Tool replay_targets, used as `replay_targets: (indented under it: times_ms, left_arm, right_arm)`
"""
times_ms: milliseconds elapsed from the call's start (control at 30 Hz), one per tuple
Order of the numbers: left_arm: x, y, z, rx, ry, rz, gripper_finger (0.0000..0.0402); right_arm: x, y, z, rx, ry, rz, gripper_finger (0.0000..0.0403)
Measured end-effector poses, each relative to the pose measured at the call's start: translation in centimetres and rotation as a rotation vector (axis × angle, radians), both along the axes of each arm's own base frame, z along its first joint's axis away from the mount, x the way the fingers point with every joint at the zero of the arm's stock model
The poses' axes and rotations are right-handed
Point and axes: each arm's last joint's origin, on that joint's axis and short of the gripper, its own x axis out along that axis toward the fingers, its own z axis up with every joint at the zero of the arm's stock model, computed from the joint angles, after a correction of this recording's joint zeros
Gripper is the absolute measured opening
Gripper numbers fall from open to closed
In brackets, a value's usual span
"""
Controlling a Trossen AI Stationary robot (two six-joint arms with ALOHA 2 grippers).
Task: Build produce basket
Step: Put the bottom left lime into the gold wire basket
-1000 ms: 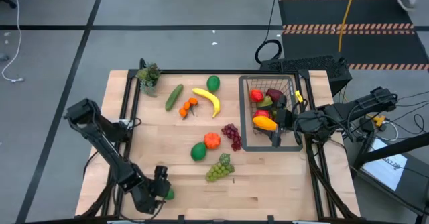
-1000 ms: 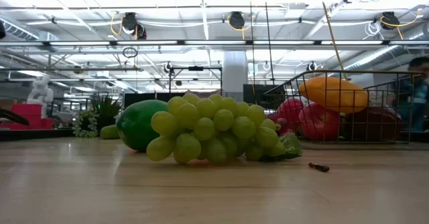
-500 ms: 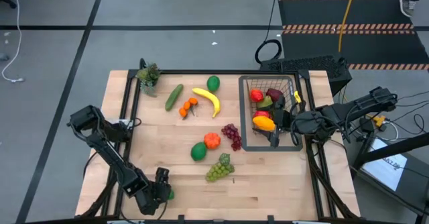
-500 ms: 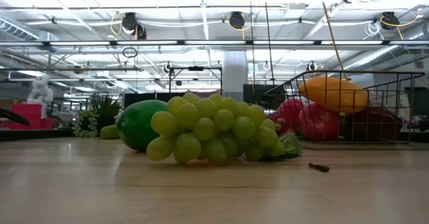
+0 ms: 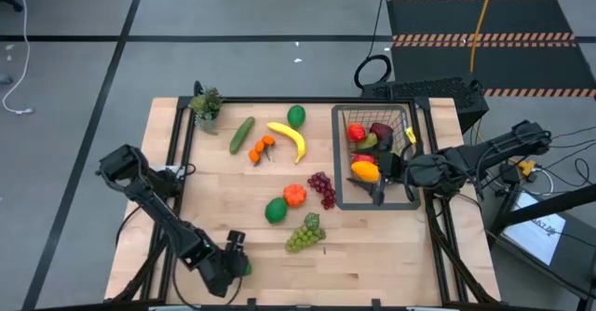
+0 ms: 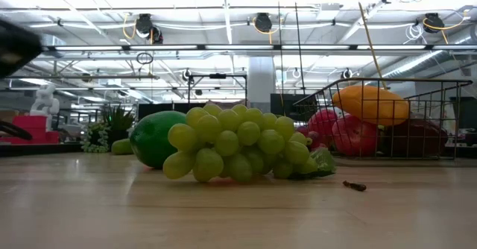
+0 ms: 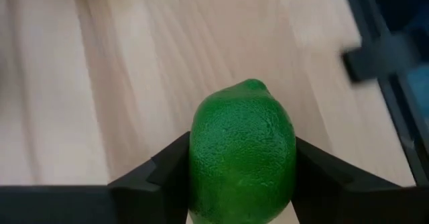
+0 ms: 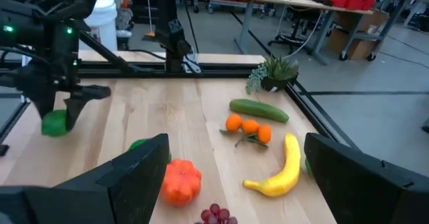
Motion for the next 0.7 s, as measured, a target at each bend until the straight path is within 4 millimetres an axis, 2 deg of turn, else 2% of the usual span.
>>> replay_targets:
  times_ms: [167,267,500,700]
  left_arm:
    - [3.4,1.0,2.8,0.103,-0.116,-0.049,0.0205]
    - [5.5,2.0,5.0,0.237,-0.198,-0.079,0.0201]
    - [9.0,4.2,10.6,0.757,-0.393,-0.139,0.0205]
    - [10.9,7.0,12.9,1.177,-0.359,-0.134,0.0206]
  right_arm:
    - [1.3,0.5,-0.1,-0.038,-0.035,0.016,0.0341]
    - [2.2,0.8,-0.3,-0.09,-0.042,0.034,0.0341]
    - [4.2,1.5,-1.2,-0.179,-0.031,0.056,0.0341]
    - [5.2,1.3,-2.0,-0.129,-0.03,0.02,0.0341]
